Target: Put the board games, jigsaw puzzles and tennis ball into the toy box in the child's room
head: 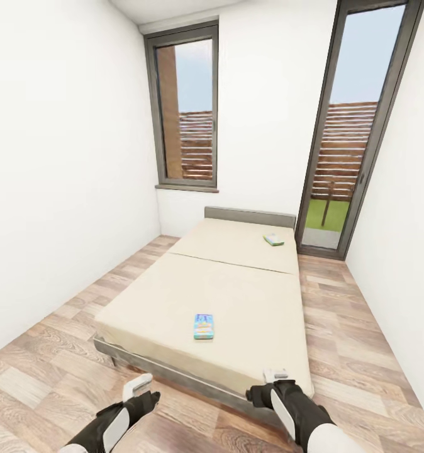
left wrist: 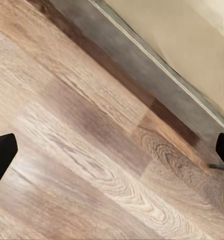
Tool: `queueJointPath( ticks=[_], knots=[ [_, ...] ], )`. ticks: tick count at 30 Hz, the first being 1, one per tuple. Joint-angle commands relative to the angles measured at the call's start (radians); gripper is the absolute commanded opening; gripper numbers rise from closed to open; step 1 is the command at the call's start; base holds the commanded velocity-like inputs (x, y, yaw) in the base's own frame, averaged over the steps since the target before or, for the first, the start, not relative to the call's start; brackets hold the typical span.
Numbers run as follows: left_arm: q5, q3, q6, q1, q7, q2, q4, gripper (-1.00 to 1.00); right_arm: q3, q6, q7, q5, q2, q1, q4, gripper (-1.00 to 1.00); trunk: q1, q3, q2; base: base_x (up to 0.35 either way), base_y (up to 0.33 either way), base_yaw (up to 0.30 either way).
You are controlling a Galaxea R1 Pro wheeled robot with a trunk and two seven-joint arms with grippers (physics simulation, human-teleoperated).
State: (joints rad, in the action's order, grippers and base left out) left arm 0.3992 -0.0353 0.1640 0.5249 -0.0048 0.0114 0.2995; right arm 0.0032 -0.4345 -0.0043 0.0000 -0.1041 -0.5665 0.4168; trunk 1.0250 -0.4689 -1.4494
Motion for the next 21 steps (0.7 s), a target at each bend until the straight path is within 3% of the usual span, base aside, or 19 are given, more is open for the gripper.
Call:
queueJointPath(
  ticks=[1, 4, 6, 9, 11, 14, 16, 17, 18, 19, 21],
  knots=[
    [0.009, -0.004, 0.016, -0.003, 0.0, 0.002, 0.031, 1.0, 0.001, -0.014, 0.0, 0.0, 0.0, 0.0, 0.012, 1.0, 0.0, -0.001, -0.001, 0.0, 0.0, 0.0],
    [0.011, -0.005, 0.031, -0.008, 0.001, 0.006, 0.063, 1.0, 0.0, -0.02, 0.0, 0.001, 0.0, 0.0, 0.023, 1.0, 0.0, -0.001, -0.001, 0.0, 0.0, 0.0],
    [0.013, -0.005, 0.073, -0.025, 0.007, 0.016, 0.144, 1.0, -0.001, -0.03, 0.0, 0.001, 0.001, 0.001, 0.051, 1.0, 0.0, -0.001, -0.001, 0.0, 0.0, 0.0],
    [0.012, -0.004, 0.102, -0.037, 0.015, 0.022, 0.194, 1.0, -0.001, -0.034, 0.0, 0.0, 0.001, 0.002, 0.068, 1.0, 0.0, -0.001, -0.001, 0.0, 0.0, 0.0],
    [0.014, -0.001, 0.173, -0.073, 0.05, 0.037, 0.321, 1.0, -0.001, -0.047, 0.0, 0.001, 0.001, 0.013, 0.107, 1.0, 0.0, -0.001, -0.001, 0.0, 0.0, 0.0],
    [0.014, 0.004, 0.215, -0.096, 0.077, 0.045, 0.398, 1.0, -0.001, -0.057, 0.0, 0.001, 0.002, 0.023, 0.133, 1.0, 0.0, -0.001, -0.001, 0.0, 0.0, 0.0],
    [0.017, 0.02, 0.297, -0.153, 0.144, 0.067, 0.566, 1.0, -0.001, -0.089, 0.0, 0.001, 0.004, 0.049, 0.204, 1.0, 0.0, -0.001, -0.001, 0.0, 0.0, 0.0],
    [0.017, 0.02, 0.297, -0.153, 0.144, 0.067, 0.566, 1.0, -0.001, -0.089, 0.0, 0.001, 0.004, 0.049, 0.204, 1.0, 0.0, -0.001, -0.001, 0.0, 0.0, 0.0],
    [0.019, 0.034, 0.334, -0.181, 0.181, 0.077, 0.649, 1.0, 0.0, -0.11, 0.0, 0.001, 0.005, 0.066, 0.252, 1.0, 0.0, -0.001, -0.001, 0.0, 0.0, 0.0],
    [0.019, 0.034, 0.334, -0.181, 0.181, 0.077, 0.649, 1.0, 0.0, -0.11, 0.0, 0.001, 0.005, 0.066, 0.252, 1.0, 0.0, -0.001, -0.001, 0.0, 0.0, 0.0],
    [0.023, 0.067, 0.388, -0.231, 0.251, 0.093, 0.794, 1.0, 0.0, -0.16, 0.0, 0.001, 0.007, 0.114, 0.37, 1.0, 0.0, -0.001, -0.001, 0.0, 0.0, 0.0]
  ],
)
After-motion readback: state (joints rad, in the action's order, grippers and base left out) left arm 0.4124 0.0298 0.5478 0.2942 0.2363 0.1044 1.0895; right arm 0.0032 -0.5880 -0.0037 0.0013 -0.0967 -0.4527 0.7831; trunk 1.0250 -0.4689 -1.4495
